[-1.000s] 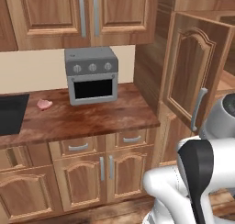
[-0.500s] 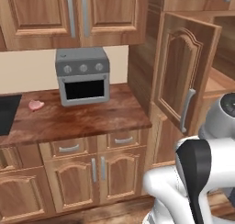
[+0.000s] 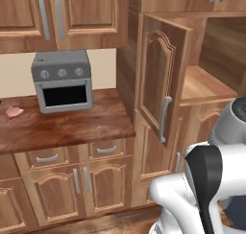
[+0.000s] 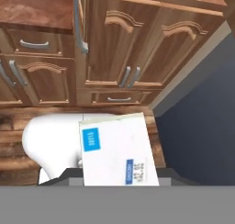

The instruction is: Pick the cereal and honey bottle from the counter and place them in the cabinets closest to them.

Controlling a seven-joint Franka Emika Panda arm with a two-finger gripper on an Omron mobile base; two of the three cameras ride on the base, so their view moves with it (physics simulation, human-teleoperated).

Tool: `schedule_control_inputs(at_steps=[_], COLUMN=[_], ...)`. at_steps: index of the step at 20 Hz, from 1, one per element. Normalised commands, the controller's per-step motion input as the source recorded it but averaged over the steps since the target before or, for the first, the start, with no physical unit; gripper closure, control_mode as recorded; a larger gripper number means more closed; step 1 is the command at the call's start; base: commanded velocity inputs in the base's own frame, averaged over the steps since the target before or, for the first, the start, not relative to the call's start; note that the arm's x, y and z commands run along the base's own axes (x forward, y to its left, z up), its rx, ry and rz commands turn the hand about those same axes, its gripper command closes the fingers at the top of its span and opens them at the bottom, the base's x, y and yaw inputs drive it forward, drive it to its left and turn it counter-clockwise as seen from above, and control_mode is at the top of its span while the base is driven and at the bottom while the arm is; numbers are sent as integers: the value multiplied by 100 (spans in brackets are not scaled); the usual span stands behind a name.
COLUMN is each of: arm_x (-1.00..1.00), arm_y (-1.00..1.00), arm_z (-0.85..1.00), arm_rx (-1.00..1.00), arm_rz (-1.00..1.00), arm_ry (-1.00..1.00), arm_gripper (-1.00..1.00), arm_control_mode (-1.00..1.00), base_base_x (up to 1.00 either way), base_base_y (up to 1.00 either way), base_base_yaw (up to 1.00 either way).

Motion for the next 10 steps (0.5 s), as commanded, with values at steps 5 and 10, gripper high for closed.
schedule_control_inputs(at_steps=[5, 10], arm_x=[0, 0], arm_y=[0, 0], arm_z=[0, 0], arm_rx=[0, 0], arm_rz=[0, 0], arm_ry=[0, 0], arm_gripper=[100, 100], arm_control_mode=[100, 100], base_base_x=[-4, -2], base_base_y=[-58, -59], base_base_yaw=[0, 0])
